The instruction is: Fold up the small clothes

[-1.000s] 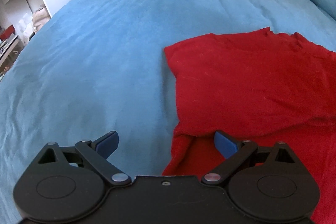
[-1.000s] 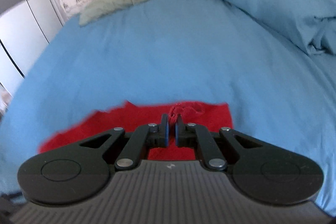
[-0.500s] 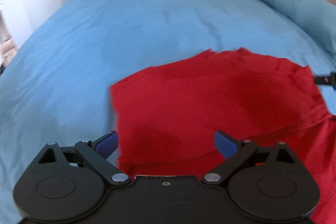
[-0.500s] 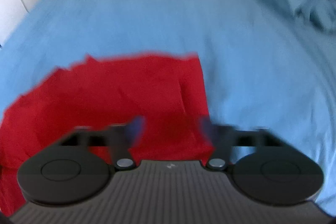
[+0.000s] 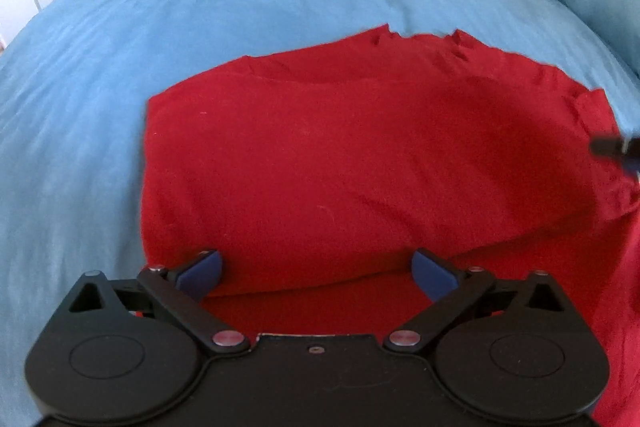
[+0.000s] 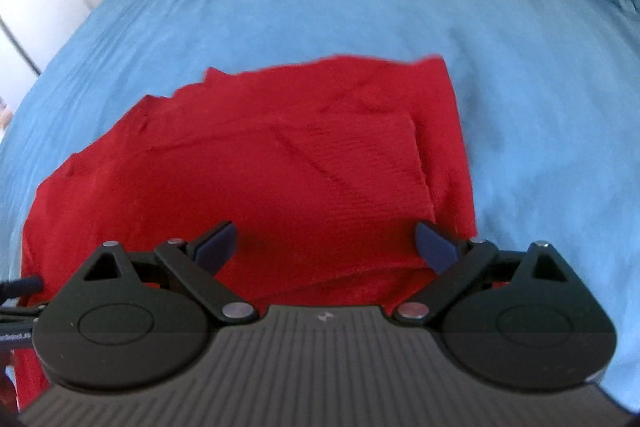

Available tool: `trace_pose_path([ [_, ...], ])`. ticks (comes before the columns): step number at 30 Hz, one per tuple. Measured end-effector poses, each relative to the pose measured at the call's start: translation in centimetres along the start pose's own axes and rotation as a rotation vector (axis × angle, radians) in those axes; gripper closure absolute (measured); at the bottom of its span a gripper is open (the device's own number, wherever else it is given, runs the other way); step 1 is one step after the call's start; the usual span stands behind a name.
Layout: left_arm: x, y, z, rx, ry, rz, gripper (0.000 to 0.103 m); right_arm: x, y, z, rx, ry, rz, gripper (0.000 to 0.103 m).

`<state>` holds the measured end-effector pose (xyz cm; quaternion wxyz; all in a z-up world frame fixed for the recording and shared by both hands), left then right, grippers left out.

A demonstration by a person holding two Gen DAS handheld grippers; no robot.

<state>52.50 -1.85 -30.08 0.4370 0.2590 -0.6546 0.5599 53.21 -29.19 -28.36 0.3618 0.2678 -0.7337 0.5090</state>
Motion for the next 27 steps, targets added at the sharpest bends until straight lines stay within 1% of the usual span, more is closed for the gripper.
trace_pose_path([
  [2,-0.1,0.1,0.1,-0.022,-0.006,0.002,0.000,1.0,-1.2,-1.1,0.022,-0.035,0.036,0.000],
  [4,-0.2,0.1,0.2,-0.030,-0.011,0.005,0.000,0.9,-2.0,-1.5,0.039,-0.041,0.045,0.000],
  [8,-0.4,-0.1,0.2,-0.016,-0.010,0.002,0.000,-1.8,-3.5,-1.9,0.047,-0.041,0.044,0.000],
  [12,-0.7,-0.1,0.2,-0.023,-0.004,0.012,0.000,-4.4,-3.9,-0.9,0.032,-0.025,0.020,0.000],
  [17,0.4,0.3,-0.2,-0.007,-0.007,0.011,0.000,-4.1,-4.2,-0.7,0.104,-0.033,0.014,0.000],
  [19,0.9,0.4,-0.3,0.021,0.001,0.002,0.000,-2.6,-4.3,-0.8,0.103,-0.050,0.033,0.000],
  [23,3.0,0.9,-1.0,0.069,-0.010,-0.019,0.000,2.8,-3.4,-0.6,0.073,-0.101,0.069,0.000],
  [26,6.3,0.9,-1.7,0.109,-0.037,-0.026,0.000,7.3,-2.4,0.0,0.051,-0.124,0.082,0.000],
  [27,7.8,1.0,-1.9,0.114,-0.044,-0.016,0.000,8.9,-2.0,0.2,0.031,-0.139,0.079,0.000],
])
Point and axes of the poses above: each gripper's, at about its wrist camera, not at the fingertips, and x roughly against the way its jaws point, z to its right, y to its underside, the point moved 10 cm from there along -x, roughly the way its jaws point
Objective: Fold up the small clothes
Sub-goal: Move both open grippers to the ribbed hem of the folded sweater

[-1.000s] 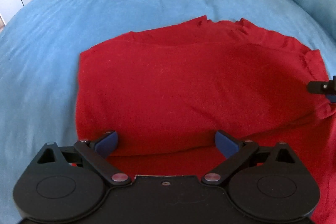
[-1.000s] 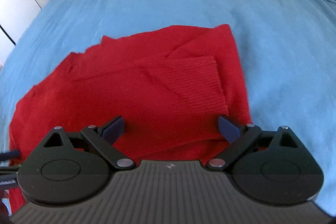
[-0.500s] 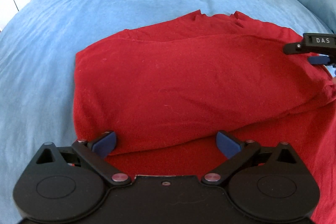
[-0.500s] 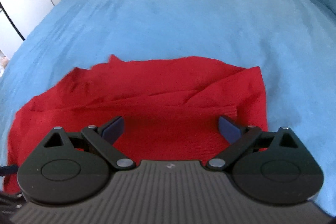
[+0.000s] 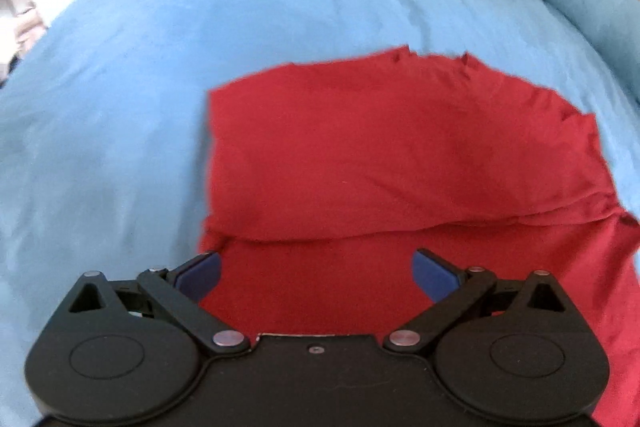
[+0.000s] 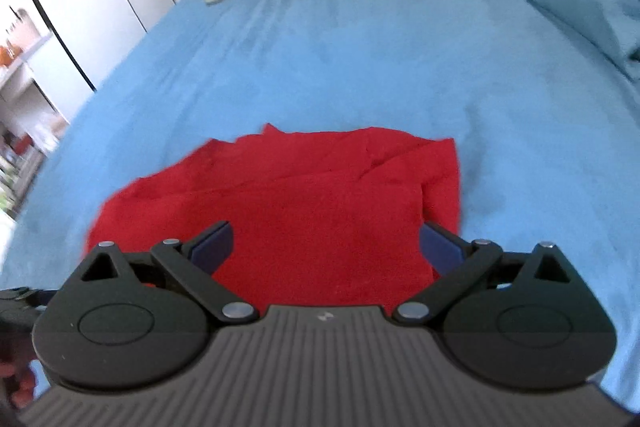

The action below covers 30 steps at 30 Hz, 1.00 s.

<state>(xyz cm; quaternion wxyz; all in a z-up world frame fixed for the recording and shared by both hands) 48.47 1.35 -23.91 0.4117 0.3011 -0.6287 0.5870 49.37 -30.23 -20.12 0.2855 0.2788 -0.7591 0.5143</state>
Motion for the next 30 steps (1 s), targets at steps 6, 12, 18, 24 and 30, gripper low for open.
trace_pose_path([
  [6,8.2,4.6,-2.9,-0.021,-0.032,0.023,0.000,9.2,3.3,-1.1,0.097,-0.038,-0.043,0.000],
  [12,10.0,15.5,-4.1,-0.025,0.049,-0.154,0.011,14.0,11.8,1.7,0.136,0.035,-0.204,0.000],
  [18,10.5,21.9,-4.5,-0.059,0.026,-0.167,0.030,15.4,19.6,4.5,0.097,0.140,-0.321,0.002],
  [24,10.0,25.4,-4.1,-0.106,-0.009,-0.149,0.040,15.9,24.6,6.4,-0.036,0.154,-0.382,0.009],
  [30,10.6,27.0,-3.3,-0.104,0.024,-0.147,0.063,16.4,27.4,6.9,-0.059,0.183,-0.415,0.019],
])
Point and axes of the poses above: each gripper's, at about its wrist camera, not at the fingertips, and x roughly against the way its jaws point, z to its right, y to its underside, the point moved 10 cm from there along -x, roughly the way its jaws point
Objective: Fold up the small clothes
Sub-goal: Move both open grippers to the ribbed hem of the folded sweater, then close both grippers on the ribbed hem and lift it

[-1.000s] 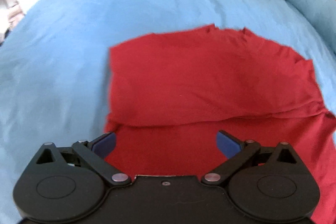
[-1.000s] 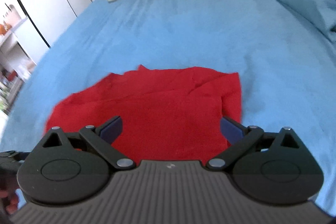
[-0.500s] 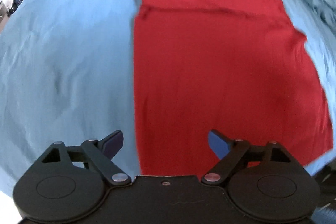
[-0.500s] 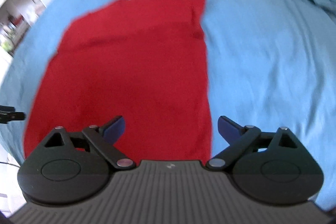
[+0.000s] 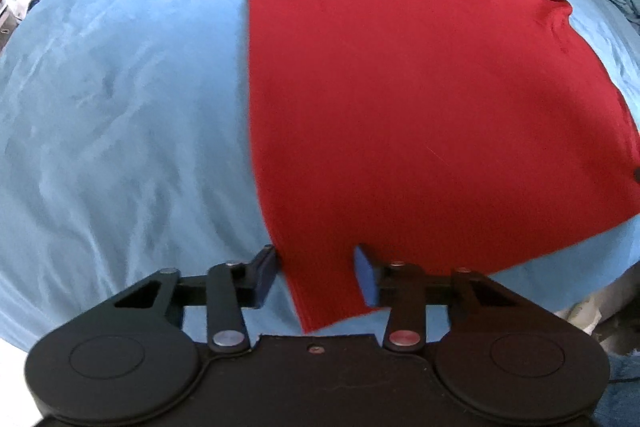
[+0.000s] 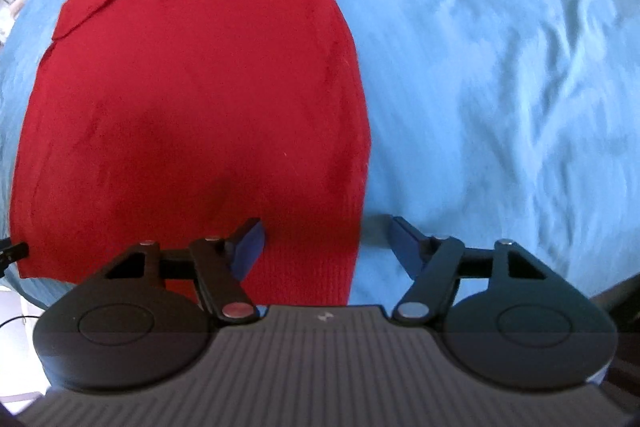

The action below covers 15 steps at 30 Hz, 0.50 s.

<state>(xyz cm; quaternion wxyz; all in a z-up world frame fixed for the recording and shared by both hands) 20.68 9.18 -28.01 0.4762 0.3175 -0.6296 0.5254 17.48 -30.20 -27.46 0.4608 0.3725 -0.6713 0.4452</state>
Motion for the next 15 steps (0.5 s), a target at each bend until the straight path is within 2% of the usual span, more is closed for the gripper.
trace_pose_path([
  [3,0.0,0.6,0.7,-0.001,0.012,-0.001,0.071,0.0,0.3,-0.3,0.006,0.011,0.005,0.022],
  [6,0.1,0.8,0.6,-0.002,0.016,-0.001,0.073,0.0,0.5,-0.7,0.012,0.009,0.000,0.031],
  [11,-0.5,0.5,0.0,0.002,0.030,-0.016,0.077,0.0,0.8,-0.9,0.016,0.006,-0.007,0.037],
  [13,-1.0,0.0,-0.1,-0.011,0.035,-0.031,0.081,-0.1,0.9,-1.1,0.010,0.003,-0.010,0.044],
  [15,-1.4,-0.4,-0.5,-0.014,0.038,-0.042,0.090,0.0,1.1,-1.6,0.015,-0.006,-0.015,0.057],
])
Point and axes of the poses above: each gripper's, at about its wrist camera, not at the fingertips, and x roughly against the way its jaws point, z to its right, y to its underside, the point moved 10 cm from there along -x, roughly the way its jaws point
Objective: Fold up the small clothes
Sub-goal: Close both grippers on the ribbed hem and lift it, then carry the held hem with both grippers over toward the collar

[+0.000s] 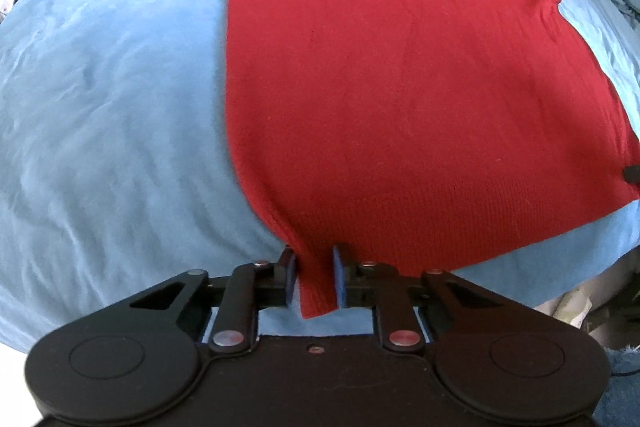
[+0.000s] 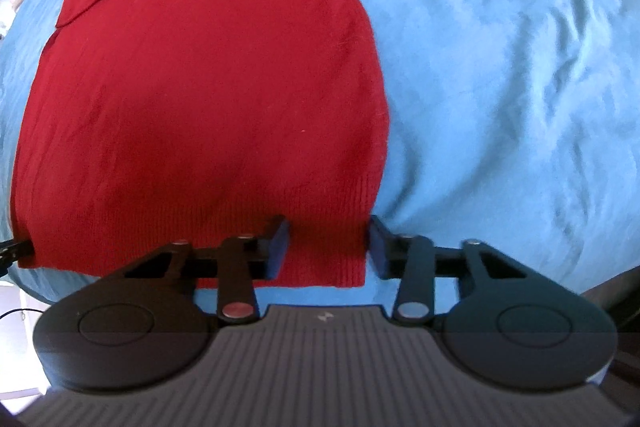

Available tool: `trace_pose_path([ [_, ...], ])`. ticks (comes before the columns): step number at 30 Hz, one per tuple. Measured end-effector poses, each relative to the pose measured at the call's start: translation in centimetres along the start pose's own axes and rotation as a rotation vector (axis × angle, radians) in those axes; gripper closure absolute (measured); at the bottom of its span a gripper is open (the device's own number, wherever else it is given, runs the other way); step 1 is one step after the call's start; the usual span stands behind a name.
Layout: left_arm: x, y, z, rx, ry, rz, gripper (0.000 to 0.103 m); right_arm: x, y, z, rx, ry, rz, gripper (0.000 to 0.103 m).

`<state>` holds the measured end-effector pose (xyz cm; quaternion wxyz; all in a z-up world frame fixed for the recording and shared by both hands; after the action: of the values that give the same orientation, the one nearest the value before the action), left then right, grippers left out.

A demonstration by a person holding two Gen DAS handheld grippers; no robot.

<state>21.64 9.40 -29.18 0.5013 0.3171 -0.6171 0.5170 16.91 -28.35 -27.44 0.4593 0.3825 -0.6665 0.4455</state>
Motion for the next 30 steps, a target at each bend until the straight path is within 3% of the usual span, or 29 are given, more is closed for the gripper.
trace_pose_path([
  [4,0.2,-0.5,-0.2,0.014,0.008,-0.017,0.096,-0.1,-0.2,-0.5,0.009,-0.018,-0.010,0.078],
  [11,3.5,-2.9,-0.6,0.058,0.017,-0.018,0.098,1.6,-1.3,-0.7,0.004,-0.058,-0.021,0.080],
  [16,8.7,-7.5,-0.9,0.099,0.028,0.086,0.098,5.7,-4.2,-1.8,-0.004,-0.150,-0.001,0.080],
  [24,14.6,-18.6,-2.4,0.159,-0.003,0.259,0.098,13.7,-14.9,-4.9,-0.019,-0.306,0.146,0.080],
  [30,13.9,-28.0,-3.5,0.154,-0.032,0.378,0.098,15.5,-24.4,-5.8,-0.033,-0.339,0.264,0.080],
])
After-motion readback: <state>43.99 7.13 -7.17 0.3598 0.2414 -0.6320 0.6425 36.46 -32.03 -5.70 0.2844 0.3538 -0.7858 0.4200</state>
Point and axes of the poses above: each gripper's, at about its wrist camera, not at the fingertips, and x roughly against the way its jaws point, z to its right, y to its underside, the point moved 10 cm from there along -x, roughly the way its jaws point
